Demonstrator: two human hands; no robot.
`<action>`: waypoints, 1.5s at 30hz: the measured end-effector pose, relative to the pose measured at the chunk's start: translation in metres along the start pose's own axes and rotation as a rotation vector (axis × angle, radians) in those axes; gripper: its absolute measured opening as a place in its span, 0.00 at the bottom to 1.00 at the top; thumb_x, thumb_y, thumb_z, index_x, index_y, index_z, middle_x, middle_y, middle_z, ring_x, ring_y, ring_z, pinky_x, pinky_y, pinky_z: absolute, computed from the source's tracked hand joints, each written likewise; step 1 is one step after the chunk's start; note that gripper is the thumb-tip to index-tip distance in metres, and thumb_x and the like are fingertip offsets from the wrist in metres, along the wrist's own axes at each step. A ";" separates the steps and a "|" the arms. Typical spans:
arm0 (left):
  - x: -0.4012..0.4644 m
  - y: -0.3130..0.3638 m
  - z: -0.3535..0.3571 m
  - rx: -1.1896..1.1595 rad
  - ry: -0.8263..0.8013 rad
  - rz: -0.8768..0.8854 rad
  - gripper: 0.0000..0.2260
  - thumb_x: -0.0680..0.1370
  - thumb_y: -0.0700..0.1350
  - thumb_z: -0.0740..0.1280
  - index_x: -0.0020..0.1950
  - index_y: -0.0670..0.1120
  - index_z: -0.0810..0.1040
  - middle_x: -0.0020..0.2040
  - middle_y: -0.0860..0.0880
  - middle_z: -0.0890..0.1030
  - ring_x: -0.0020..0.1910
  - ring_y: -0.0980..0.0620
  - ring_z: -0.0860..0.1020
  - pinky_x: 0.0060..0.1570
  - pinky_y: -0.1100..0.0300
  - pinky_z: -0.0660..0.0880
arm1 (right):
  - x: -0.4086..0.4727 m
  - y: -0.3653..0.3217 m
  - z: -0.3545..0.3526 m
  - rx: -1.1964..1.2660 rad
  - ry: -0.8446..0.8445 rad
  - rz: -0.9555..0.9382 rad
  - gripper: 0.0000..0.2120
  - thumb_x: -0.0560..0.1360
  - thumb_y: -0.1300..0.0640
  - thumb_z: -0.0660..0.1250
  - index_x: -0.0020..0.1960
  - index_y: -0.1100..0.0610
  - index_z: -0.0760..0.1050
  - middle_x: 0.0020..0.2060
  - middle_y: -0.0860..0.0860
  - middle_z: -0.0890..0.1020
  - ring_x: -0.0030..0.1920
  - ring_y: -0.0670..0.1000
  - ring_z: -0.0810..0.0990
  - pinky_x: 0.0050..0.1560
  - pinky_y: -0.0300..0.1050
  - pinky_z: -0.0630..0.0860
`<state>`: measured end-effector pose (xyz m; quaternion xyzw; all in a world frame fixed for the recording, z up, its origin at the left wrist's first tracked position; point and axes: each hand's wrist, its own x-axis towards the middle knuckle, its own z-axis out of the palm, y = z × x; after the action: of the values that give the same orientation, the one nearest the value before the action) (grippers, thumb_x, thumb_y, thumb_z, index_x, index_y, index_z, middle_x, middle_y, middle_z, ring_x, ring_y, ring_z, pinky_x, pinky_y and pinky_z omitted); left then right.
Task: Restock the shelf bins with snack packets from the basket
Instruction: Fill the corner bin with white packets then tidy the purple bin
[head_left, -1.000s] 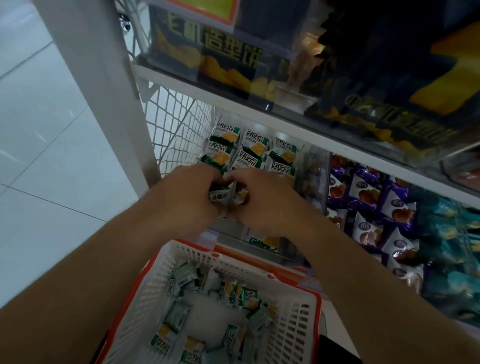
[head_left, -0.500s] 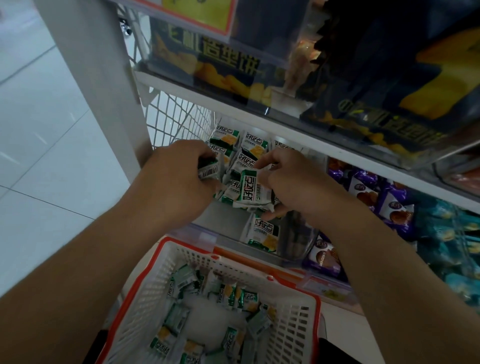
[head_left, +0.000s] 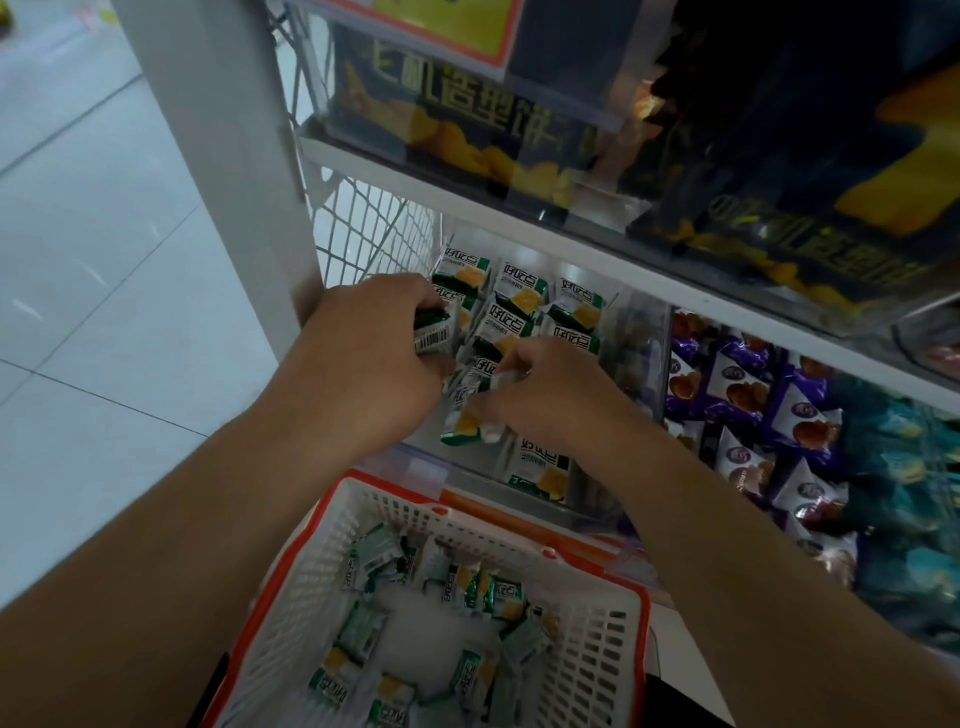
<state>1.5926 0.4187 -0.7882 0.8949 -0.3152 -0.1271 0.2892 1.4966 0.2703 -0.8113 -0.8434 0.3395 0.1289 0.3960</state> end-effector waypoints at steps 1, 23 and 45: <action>0.000 0.000 0.000 -0.004 -0.002 0.000 0.16 0.77 0.49 0.76 0.63 0.53 0.78 0.49 0.59 0.73 0.38 0.68 0.68 0.34 0.73 0.61 | 0.000 0.002 0.002 -0.064 -0.005 0.002 0.10 0.73 0.53 0.78 0.50 0.53 0.79 0.44 0.50 0.82 0.43 0.48 0.82 0.34 0.42 0.76; 0.003 0.007 0.006 -0.128 -0.076 -0.035 0.14 0.74 0.52 0.78 0.56 0.56 0.78 0.46 0.62 0.76 0.42 0.67 0.72 0.37 0.69 0.64 | 0.001 0.005 -0.010 0.121 -0.002 -0.031 0.21 0.75 0.70 0.67 0.60 0.47 0.77 0.52 0.50 0.81 0.48 0.54 0.86 0.45 0.53 0.87; 0.005 0.015 0.000 -0.905 0.039 -0.410 0.11 0.78 0.52 0.73 0.56 0.48 0.82 0.46 0.49 0.88 0.46 0.48 0.87 0.52 0.47 0.83 | -0.007 0.001 -0.037 0.156 -0.141 -0.290 0.30 0.71 0.53 0.80 0.66 0.31 0.74 0.61 0.36 0.78 0.54 0.44 0.84 0.62 0.52 0.82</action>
<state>1.5894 0.4059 -0.7794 0.7254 -0.0402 -0.2886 0.6236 1.4888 0.2447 -0.7843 -0.8390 0.1947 0.1028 0.4976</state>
